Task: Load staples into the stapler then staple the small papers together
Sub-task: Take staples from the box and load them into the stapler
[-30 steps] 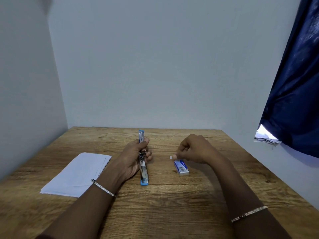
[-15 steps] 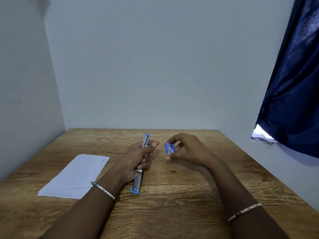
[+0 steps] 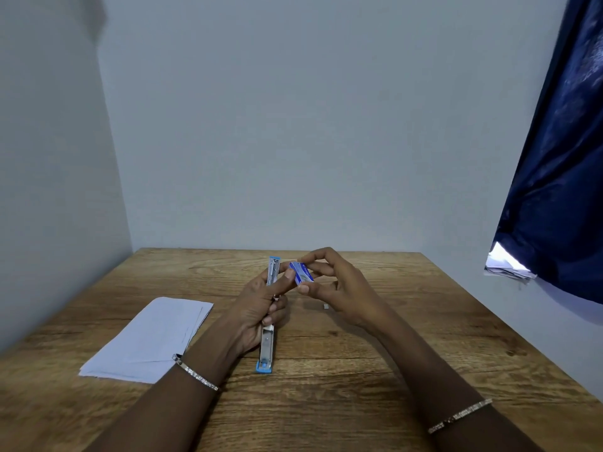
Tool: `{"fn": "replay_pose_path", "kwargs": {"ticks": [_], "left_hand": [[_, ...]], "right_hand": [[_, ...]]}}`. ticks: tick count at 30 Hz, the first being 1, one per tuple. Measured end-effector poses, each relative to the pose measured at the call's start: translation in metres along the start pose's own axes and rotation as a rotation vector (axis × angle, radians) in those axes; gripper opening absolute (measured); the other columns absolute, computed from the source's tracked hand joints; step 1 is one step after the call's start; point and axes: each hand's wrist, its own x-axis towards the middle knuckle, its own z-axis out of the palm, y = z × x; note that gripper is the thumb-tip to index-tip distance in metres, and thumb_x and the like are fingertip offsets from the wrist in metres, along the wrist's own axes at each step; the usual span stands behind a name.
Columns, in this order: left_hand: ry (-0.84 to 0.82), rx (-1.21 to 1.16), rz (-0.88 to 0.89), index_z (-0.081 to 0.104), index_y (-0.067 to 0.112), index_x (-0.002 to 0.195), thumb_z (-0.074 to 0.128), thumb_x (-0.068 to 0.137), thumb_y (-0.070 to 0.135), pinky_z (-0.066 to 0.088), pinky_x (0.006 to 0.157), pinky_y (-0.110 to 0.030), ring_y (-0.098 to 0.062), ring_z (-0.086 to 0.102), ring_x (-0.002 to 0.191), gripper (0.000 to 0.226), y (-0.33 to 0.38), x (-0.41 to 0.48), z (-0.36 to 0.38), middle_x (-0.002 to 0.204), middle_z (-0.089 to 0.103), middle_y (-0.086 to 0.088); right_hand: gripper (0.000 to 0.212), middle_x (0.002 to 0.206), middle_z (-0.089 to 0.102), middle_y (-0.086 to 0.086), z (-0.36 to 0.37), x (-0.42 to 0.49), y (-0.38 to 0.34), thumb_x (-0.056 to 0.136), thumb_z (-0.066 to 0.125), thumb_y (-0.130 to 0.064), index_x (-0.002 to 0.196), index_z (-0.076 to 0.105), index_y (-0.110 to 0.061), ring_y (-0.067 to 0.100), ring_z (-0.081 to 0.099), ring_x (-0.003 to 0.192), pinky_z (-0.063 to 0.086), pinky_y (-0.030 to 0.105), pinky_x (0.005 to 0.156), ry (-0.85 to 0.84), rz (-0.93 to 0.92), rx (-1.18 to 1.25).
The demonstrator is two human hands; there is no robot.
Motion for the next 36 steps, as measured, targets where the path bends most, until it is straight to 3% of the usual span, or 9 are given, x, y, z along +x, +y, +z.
{"fn": "replay_pose_path", "kwargs": {"ticks": [3, 7, 11, 14, 16, 21, 27, 31, 36], "left_hand": [[-0.004, -0.008, 0.002, 0.056, 0.008, 0.123, 0.069, 0.089, 0.021, 0.024, 0.026, -0.013, -0.004, 0.029, 0.031, 0.039, 0.000, 0.000, -0.002, 0.056, 0.050, -0.001], [0.013, -0.027, 0.023, 0.054, 0.010, 0.110, 0.072, 0.085, 0.024, 0.024, 0.026, -0.013, -0.004, 0.029, 0.030, 0.034, 0.001, 0.002, -0.002, 0.055, 0.049, -0.001], [0.043, -0.053, 0.020, 0.052, 0.013, 0.111, 0.072, 0.085, 0.026, 0.023, 0.027, -0.013, -0.006, 0.026, 0.028, 0.035, 0.000, 0.004, -0.003, 0.059, 0.039, -0.005], [0.069, -0.042, 0.021, 0.052, 0.010, 0.106, 0.073, 0.083, 0.027, 0.023, 0.027, -0.013, -0.006, 0.026, 0.028, 0.035, -0.001, 0.005, -0.004, 0.057, 0.037, -0.003], [0.085, -0.053, 0.025, 0.053, 0.010, 0.100, 0.074, 0.081, 0.027, 0.022, 0.027, -0.014, -0.006, 0.026, 0.029, 0.033, -0.001, 0.006, -0.005, 0.058, 0.035, -0.002], [0.108, -0.118, 0.012, 0.052, 0.014, 0.089, 0.071, 0.084, 0.021, 0.023, 0.026, -0.014, -0.006, 0.025, 0.028, 0.021, 0.001, 0.004, -0.003, 0.049, 0.034, 0.001], [0.139, -0.116, 0.003, 0.051, 0.013, 0.096, 0.061, 0.097, 0.011, 0.023, 0.025, -0.015, -0.007, 0.025, 0.026, 0.011, 0.004, 0.001, -0.001, 0.042, 0.032, 0.001], [0.168, -0.084, 0.044, 0.052, 0.011, 0.101, 0.058, 0.098, 0.005, 0.023, 0.026, -0.015, -0.006, 0.027, 0.028, 0.010, 0.002, 0.002, -0.002, 0.045, 0.035, 0.001], [0.168, -0.067, 0.064, 0.052, 0.012, 0.100, 0.059, 0.097, 0.005, 0.023, 0.027, -0.013, -0.006, 0.026, 0.029, 0.011, 0.002, 0.003, -0.002, 0.056, 0.035, -0.003]], "right_hand": [[0.035, 0.121, 0.073, -0.010, 0.003, 0.001, 0.005, 0.083, 0.081, -0.029, 0.110, 0.059, -0.031, -0.006, 0.060, 0.119, 0.051, 0.024, 0.089, -0.024, 0.016, 0.019], [0.040, 0.121, 0.073, -0.013, 0.004, 0.001, 0.006, 0.079, 0.084, -0.033, 0.110, 0.059, -0.031, -0.002, 0.062, 0.118, 0.054, 0.029, 0.093, -0.034, 0.004, 0.013], [0.040, 0.114, 0.073, -0.011, 0.008, 0.001, 0.003, 0.072, 0.089, -0.023, 0.104, 0.065, -0.024, -0.004, 0.067, 0.098, 0.047, 0.011, 0.071, 0.027, -0.066, -0.086], [0.032, 0.097, 0.072, -0.012, 0.010, 0.002, 0.002, 0.071, 0.090, -0.016, 0.095, 0.069, -0.019, -0.004, 0.061, 0.067, 0.044, 0.010, 0.057, 0.115, -0.128, -0.155], [0.025, 0.088, 0.070, -0.012, 0.010, 0.003, 0.001, 0.072, 0.088, -0.011, 0.089, 0.070, -0.016, 0.001, 0.060, 0.060, 0.046, 0.012, 0.055, 0.173, -0.168, -0.198], [0.019, 0.086, 0.072, -0.005, 0.010, 0.004, 0.001, 0.072, 0.080, -0.001, 0.079, 0.069, -0.015, 0.006, 0.063, 0.064, 0.051, 0.018, 0.057, 0.228, -0.229, -0.258], [0.017, 0.088, 0.073, -0.001, 0.006, 0.005, 0.004, 0.074, 0.075, 0.003, 0.080, 0.069, -0.011, 0.012, 0.066, 0.068, 0.055, 0.018, 0.059, 0.210, -0.219, -0.301], [0.024, 0.085, 0.068, -0.013, 0.002, 0.005, 0.005, 0.072, 0.065, 0.005, 0.079, 0.067, -0.018, 0.005, 0.064, 0.065, 0.053, 0.014, 0.057, 0.148, -0.188, -0.364], [0.021, 0.073, 0.065, -0.025, -0.002, 0.004, 0.004, 0.070, 0.067, 0.003, 0.078, 0.071, -0.016, 0.010, 0.070, 0.070, 0.049, 0.008, 0.059, 0.124, -0.193, -0.372]]}}
